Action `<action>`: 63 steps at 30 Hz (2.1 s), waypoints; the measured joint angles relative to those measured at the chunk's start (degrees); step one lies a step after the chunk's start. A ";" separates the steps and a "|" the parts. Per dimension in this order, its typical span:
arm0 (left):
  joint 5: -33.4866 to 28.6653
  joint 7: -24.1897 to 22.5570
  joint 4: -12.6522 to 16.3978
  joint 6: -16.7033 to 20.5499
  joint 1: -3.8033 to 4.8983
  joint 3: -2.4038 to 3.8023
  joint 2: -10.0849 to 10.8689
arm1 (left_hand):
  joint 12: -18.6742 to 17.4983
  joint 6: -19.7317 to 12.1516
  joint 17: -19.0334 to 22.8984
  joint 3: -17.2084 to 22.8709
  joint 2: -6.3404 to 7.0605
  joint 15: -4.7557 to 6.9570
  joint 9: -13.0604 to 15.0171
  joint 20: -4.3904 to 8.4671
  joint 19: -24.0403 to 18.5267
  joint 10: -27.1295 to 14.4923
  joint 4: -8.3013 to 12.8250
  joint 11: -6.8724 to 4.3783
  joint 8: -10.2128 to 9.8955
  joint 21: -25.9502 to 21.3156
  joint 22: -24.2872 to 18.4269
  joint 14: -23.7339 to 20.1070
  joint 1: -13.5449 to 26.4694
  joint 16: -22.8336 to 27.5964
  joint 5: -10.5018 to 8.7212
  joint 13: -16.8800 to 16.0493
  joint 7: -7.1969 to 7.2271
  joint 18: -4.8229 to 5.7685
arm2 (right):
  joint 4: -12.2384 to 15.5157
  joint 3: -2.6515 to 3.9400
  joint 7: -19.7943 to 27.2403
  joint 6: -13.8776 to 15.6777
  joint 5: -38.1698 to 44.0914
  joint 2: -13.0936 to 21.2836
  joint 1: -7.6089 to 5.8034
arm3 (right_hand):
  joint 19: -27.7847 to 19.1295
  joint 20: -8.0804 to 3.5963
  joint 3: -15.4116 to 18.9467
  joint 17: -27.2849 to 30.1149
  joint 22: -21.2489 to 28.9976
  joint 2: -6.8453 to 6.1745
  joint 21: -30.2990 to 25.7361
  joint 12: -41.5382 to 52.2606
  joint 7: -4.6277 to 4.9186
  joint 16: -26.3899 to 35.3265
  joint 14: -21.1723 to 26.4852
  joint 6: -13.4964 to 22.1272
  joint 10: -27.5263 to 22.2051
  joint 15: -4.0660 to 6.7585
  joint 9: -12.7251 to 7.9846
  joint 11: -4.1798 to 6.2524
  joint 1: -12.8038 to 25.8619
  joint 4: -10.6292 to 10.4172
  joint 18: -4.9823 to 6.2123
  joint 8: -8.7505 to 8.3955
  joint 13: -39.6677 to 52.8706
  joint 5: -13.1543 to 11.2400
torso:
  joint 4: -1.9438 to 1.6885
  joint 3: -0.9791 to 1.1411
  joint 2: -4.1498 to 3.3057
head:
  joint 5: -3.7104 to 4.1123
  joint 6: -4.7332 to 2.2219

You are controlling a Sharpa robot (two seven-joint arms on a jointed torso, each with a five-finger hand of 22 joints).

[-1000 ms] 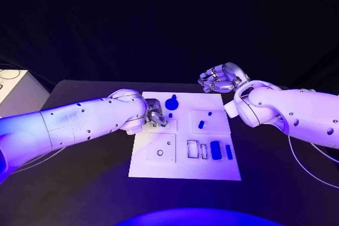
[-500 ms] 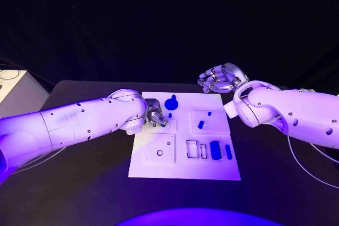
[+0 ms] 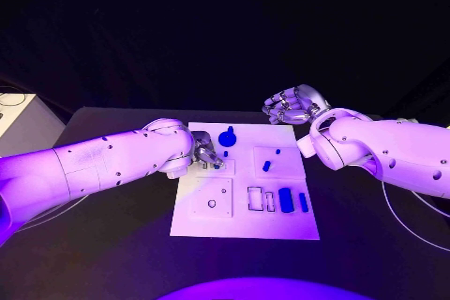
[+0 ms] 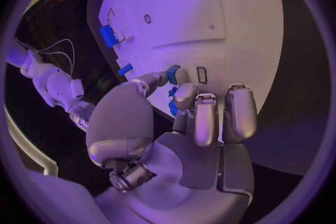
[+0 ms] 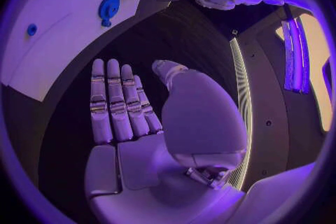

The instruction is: Assemble the parts on the task board

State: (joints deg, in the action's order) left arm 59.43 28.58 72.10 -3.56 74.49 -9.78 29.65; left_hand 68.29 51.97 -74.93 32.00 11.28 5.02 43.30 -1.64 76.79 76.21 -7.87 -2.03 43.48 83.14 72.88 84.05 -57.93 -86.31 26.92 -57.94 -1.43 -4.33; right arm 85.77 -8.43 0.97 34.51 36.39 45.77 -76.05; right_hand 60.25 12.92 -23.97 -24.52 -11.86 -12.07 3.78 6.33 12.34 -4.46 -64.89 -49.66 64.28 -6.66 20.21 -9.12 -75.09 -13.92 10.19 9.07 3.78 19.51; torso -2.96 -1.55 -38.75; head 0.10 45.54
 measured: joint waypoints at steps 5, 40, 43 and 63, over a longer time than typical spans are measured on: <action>0.03 0.00 -0.16 0.05 -0.03 0.00 -0.01 | 0.00 0.19 0.00 -1.75 0.00 0.00 0.00 0.00 0.00 0.00 -1.15 0.00 -0.02 0.00 0.00 0.00 0.00 0.00 -0.77 0.00 0.03 0.00 | 0.00 0.00 0.03 -0.01 -0.08 0.04 0.03 | -0.41 -0.01 0.00 0.14 0.17 0.00 0.00 0.00 0.00 0.32 0.42 0.00 0.00 0.01 0.00 0.00 0.00 0.00 -0.01 0.00 0.00 0.00 | 0.01 0.00 0.00 | 0.02 -0.01; 0.03 -0.03 0.20 0.23 -0.16 0.09 0.58 | -0.01 0.38 0.02 -11.49 1.15 -0.01 0.63 -0.21 0.21 -0.46 -8.81 -0.01 -0.61 -0.21 0.03 -0.01 -1.53 0.00 -15.18 0.55 -0.17 -0.01 | -0.01 0.01 0.03 -0.19 -0.26 0.32 0.11 | -5.02 1.52 0.56 4.40 4.36 0.23 0.00 -0.20 0.21 0.55 4.62 0.21 -0.21 -1.32 -0.32 -0.21 0.68 0.56 0.00 -0.72 -0.05 0.00 | -0.01 -0.04 0.03 | 0.24 -0.08; 0.05 -0.03 0.38 0.34 -0.25 0.27 0.76 | -0.01 0.38 0.02 -12.34 0.44 -0.01 0.70 -0.21 0.21 -0.46 -8.94 -0.01 -0.61 -0.21 0.06 0.00 -0.83 -0.23 -16.43 0.53 -0.17 0.00 | -0.02 0.01 0.03 -0.21 -0.27 0.32 0.12 | -5.02 1.52 0.56 4.49 4.45 0.23 0.00 -0.20 0.21 0.55 4.62 0.21 -0.04 -1.32 -0.32 -0.37 0.68 0.56 0.00 -0.72 -0.05 0.00 | 0.02 -0.04 0.03 | 0.26 -0.14; 0.62 1.13 2.34 0.55 -0.51 3.79 3.27 | -0.01 0.14 0.02 -13.74 -0.26 -0.01 0.82 -0.42 0.42 -0.46 -8.73 -0.01 -0.93 -0.21 0.21 -0.01 -0.42 -0.23 -17.61 0.32 -0.40 -0.01 | -0.16 0.01 -0.02 -0.24 -0.27 0.34 0.34 | -5.43 1.53 0.56 4.68 4.66 0.23 0.00 -0.20 0.21 0.54 4.61 0.21 -0.04 -1.32 -0.37 -0.36 0.68 0.56 -0.01 -0.72 -0.04 0.00 | -0.02 -0.03 0.07 | 0.41 -0.41</action>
State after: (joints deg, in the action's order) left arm 60.06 29.71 74.44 -3.01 73.98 -5.98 32.91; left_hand 68.28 52.11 -74.91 18.26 11.02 5.01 44.11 -2.06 77.21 75.75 -16.60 -2.04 42.56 82.93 73.09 84.04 -58.34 -86.53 9.31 -57.62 -1.83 -4.34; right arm 85.61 -8.42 0.94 34.27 36.12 46.11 -75.71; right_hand 54.83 14.45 -23.41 -19.84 -7.20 -11.84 3.78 6.13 12.55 -3.92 -60.28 -49.45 64.23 -7.98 19.84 -9.48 -74.42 -13.37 10.19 8.35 3.73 19.51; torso -2.97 -1.58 -38.68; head 0.51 45.13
